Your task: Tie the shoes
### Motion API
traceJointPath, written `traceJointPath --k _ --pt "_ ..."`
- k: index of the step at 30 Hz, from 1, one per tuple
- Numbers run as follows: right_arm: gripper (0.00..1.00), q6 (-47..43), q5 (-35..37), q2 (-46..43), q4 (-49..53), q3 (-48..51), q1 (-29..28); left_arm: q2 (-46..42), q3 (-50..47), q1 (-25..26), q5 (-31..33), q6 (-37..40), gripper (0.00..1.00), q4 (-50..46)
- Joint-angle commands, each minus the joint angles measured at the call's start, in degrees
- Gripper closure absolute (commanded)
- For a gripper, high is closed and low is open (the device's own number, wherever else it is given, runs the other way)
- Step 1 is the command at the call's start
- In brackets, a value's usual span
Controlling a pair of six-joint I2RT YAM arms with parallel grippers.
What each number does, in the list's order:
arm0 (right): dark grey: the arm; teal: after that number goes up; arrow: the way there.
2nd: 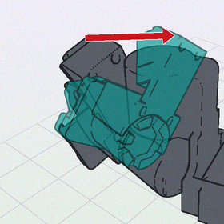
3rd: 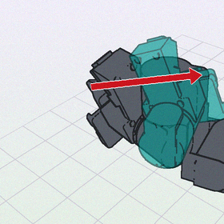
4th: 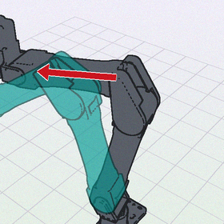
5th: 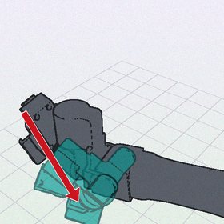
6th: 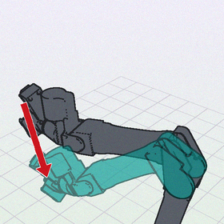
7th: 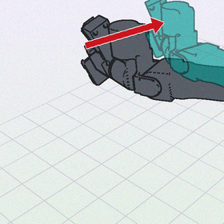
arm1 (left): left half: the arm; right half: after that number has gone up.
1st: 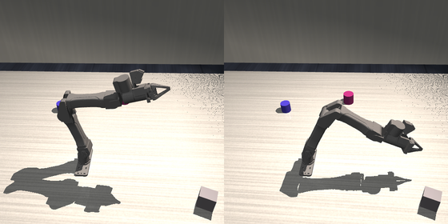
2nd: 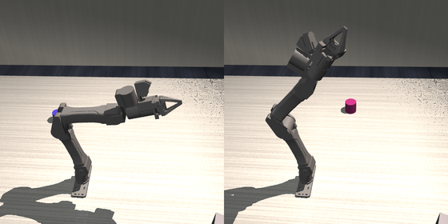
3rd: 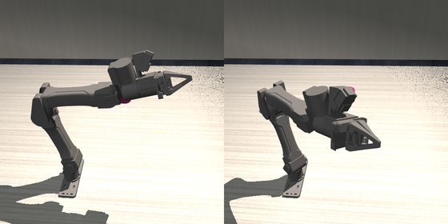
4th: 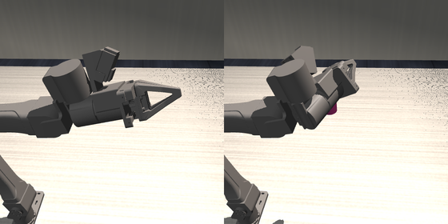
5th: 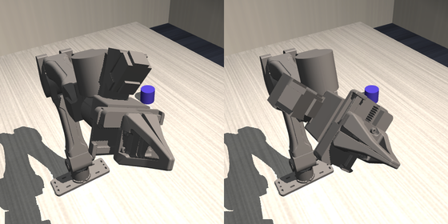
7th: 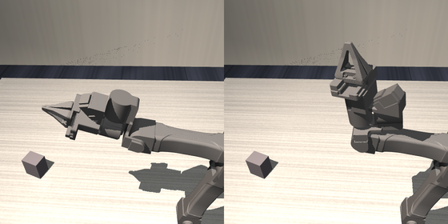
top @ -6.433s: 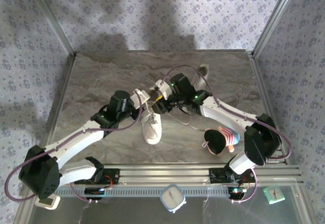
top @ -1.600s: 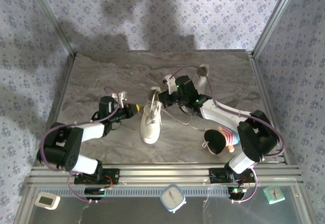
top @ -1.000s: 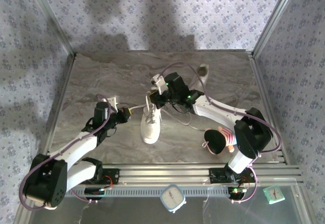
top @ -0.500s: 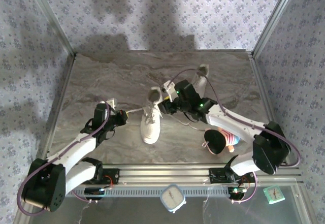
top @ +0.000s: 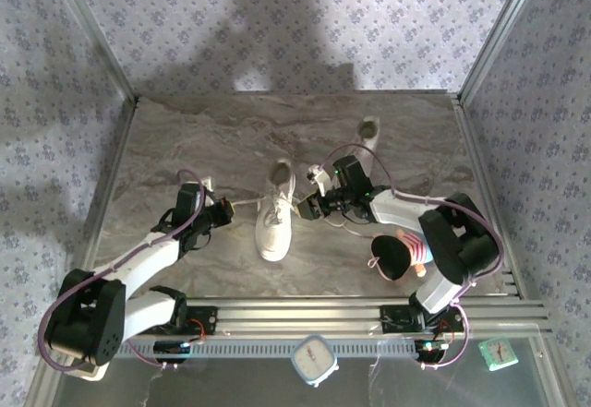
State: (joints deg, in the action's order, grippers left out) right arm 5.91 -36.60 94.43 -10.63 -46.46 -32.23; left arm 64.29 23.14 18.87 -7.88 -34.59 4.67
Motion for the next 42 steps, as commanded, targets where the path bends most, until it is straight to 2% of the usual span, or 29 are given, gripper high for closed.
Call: traceJointPath --k 1,12,19,24,29,31,34,42 --pt "0.55 -2.0 -4.8 2.9 -3.8 -2.7 0.3 0.4 1.7 0.5 0.1 -0.5 1.00 0.3" --pt "0.54 -2.7 -7.2 8.1 -4.3 -5.9 -0.1 0.5 1.7 0.7 0.0 -0.5 1.00 -0.1" --pt "0.59 -2.6 -7.0 9.5 -4.2 -7.1 -0.5 0.4 1.6 1.1 -0.1 -0.5 1.00 0.0" --pt "0.70 -2.2 -6.4 9.1 -4.0 -6.9 -0.8 0.3 1.6 1.1 -0.1 -0.6 1.00 0.1" --pt "0.93 -1.4 -4.4 7.1 -4.1 -5.4 -0.9 -0.5 1.6 1.1 0.1 -0.7 1.00 -0.1" --pt "1.00 -0.7 -2.8 5.5 -4.0 -4.5 -0.9 -0.9 1.6 1.1 0.2 -0.7 1.00 -0.4" --pt "1.00 1.0 2.2 2.2 -3.2 -2.5 -0.7 -2.0 1.9 1.1 0.7 -0.6 1.00 -1.4" --pt "1.00 4.0 22.6 -10.5 6.4 2.6 -0.4 -7.9 2.7 1.0 6.1 0.6 1.00 -6.9"
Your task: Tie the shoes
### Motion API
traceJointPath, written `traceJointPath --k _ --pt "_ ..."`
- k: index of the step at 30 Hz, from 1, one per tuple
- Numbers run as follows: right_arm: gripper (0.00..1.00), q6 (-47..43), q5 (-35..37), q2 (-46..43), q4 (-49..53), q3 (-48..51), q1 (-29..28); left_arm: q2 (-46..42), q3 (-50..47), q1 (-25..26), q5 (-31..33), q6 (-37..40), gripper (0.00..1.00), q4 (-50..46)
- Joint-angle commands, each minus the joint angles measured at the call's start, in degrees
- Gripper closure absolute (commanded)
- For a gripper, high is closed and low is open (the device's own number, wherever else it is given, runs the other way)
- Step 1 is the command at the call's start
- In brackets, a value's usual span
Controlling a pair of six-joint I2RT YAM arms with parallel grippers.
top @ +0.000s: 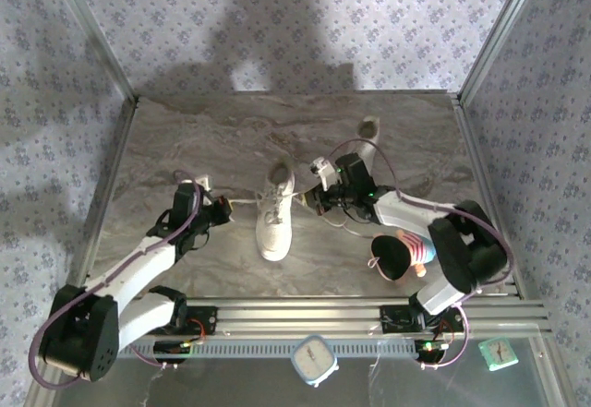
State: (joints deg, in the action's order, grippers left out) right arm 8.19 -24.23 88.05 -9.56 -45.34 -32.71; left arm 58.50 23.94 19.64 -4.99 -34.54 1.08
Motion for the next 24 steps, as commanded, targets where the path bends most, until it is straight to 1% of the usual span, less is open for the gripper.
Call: traceJointPath --k 1,6,12,15,19,24 --pt "1.00 1.9 12.7 -5.5 6.7 1.7 0.0 -2.8 2.0 0.1 4.2 0.6 1.00 -4.2" --pt "1.00 4.0 25.2 -13.2 15.0 2.3 0.1 -6.1 3.0 -0.3 9.2 1.1 1.00 -9.2" --pt "1.00 9.5 40.3 -23.9 21.9 4.4 0.2 -10.3 6.0 -1.1 12.2 2.8 1.00 -13.8" --pt "1.00 12.3 46.1 -28.8 25.5 5.7 0.5 -11.3 7.4 -1.5 13.5 3.3 1.00 -15.1" --pt "1.00 15.3 51.2 -33.1 29.8 7.1 2.1 -11.5 8.3 -1.9 15.2 2.9 1.00 -15.6" --pt "1.00 15.4 51.2 -36.2 31.7 7.0 5.6 -11.7 10.2 -2.1 16.1 2.9 1.00 -15.4"
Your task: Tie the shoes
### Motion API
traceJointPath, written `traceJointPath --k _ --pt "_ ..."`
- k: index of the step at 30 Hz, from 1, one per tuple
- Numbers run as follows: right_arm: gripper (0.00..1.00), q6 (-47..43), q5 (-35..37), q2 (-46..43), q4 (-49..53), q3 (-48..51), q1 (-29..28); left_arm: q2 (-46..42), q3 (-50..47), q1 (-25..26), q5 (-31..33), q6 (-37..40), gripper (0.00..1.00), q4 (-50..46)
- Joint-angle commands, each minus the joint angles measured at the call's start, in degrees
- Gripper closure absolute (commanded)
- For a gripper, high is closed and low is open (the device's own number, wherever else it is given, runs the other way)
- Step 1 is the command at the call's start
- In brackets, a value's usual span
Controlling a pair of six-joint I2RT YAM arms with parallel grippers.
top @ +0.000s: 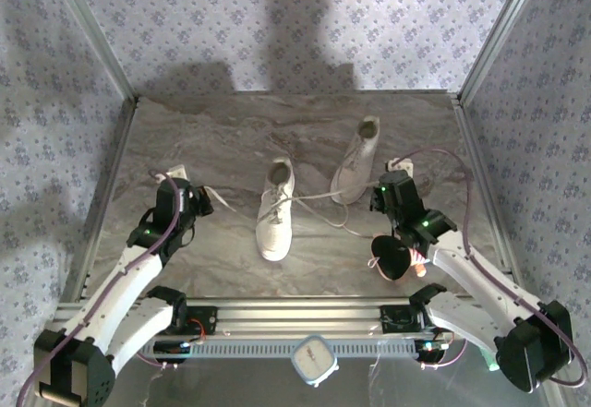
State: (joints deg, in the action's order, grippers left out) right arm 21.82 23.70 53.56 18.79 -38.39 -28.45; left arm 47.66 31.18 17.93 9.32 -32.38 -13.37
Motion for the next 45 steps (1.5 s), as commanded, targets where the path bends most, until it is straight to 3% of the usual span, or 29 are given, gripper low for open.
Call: traceJointPath --k 1,5,11,19,24,29,35,45 --pt "1.00 1.3 2.6 -2.2 3.1 -0.1 1.7 -1.1 3.4 -0.4 1.6 0.9 1.00 -0.9" --pt "1.00 -1.3 -2.0 -4.8 0.0 -0.1 2.1 -4.5 4.8 -0.4 -0.3 1.8 1.00 -0.2" --pt "1.00 -6.1 -18.0 -10.1 -8.7 -0.7 -0.1 -11.6 5.9 1.2 -7.8 4.8 1.00 3.0" --pt "1.00 -13.2 -31.5 -7.7 -7.2 -14.6 -7.7 -12.7 10.3 6.5 -14.2 8.6 1.00 2.0" --pt "1.00 -20.1 -27.6 0.3 -4.2 -27.0 -18.3 -13.6 12.9 11.5 -13.7 12.0 1.00 0.3" --pt "1.00 -23.6 -26.7 8.5 -3.1 -37.6 -23.2 -14.5 15.2 13.5 -12.3 14.0 1.00 -2.5" --pt "1.00 -24.4 -25.3 16.8 -0.4 -43.6 -25.6 -16.8 15.8 13.9 -13.0 14.2 1.00 -3.6" --pt "1.00 -23.7 -28.2 22.3 0.6 -43.7 -26.6 -17.5 17.2 14.1 -18.5 15.5 1.00 -1.9"
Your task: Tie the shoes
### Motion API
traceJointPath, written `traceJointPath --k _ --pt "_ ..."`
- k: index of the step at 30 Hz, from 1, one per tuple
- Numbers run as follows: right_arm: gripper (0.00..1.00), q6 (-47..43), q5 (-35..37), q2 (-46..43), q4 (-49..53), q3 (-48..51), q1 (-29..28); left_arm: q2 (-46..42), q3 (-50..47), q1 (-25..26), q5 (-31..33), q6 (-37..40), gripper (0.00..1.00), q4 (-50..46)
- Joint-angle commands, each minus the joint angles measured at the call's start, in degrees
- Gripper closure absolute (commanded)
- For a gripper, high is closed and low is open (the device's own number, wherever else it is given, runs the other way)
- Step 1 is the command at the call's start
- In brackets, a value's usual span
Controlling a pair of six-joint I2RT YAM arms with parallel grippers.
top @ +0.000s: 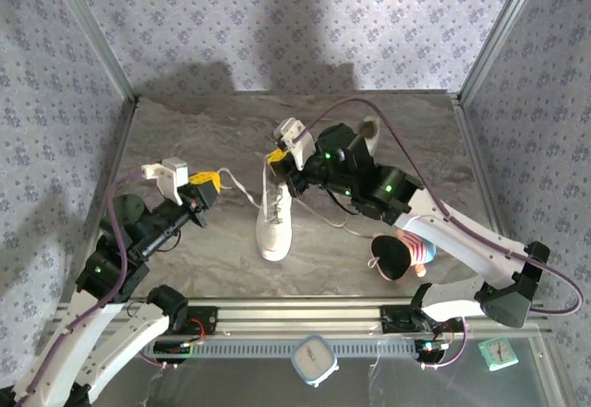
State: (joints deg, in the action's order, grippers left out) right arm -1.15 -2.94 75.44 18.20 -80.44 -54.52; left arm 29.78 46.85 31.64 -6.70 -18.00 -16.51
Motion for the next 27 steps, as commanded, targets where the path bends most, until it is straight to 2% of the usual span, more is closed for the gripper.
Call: traceJointPath --k 1,5,9,11,15,22,27 --pt "1.00 -0.8 -2.3 0.7 1.6 -1.6 -0.6 0.5 1.4 0.4 -2.8 1.0 1.00 1.7" --pt "1.00 -0.5 -1.1 0.6 -0.4 -1.4 -1.2 0.5 0.2 0.4 -3.4 0.6 1.00 3.6" --pt "1.00 1.1 8.2 -0.3 -4.2 -2.8 -0.3 0.2 -0.1 0.4 -2.4 0.7 1.00 2.7" --pt "1.00 2.1 10.5 0.7 -3.8 -5.4 1.1 -0.7 -0.4 0.4 -1.6 0.6 1.00 2.0" --pt "1.00 4.3 9.0 6.3 0.0 -13.6 3.8 -2.6 -1.3 0.4 -1.9 -0.2 1.00 1.7" --pt "1.00 5.0 3.3 18.8 6.0 -27.0 2.7 -3.2 -2.1 1.0 -7.1 -0.7 1.00 2.2" --pt "1.00 3.5 0.5 22.3 9.2 -28.9 0.4 -3.8 -2.2 1.3 -6.6 -0.6 1.00 2.9"
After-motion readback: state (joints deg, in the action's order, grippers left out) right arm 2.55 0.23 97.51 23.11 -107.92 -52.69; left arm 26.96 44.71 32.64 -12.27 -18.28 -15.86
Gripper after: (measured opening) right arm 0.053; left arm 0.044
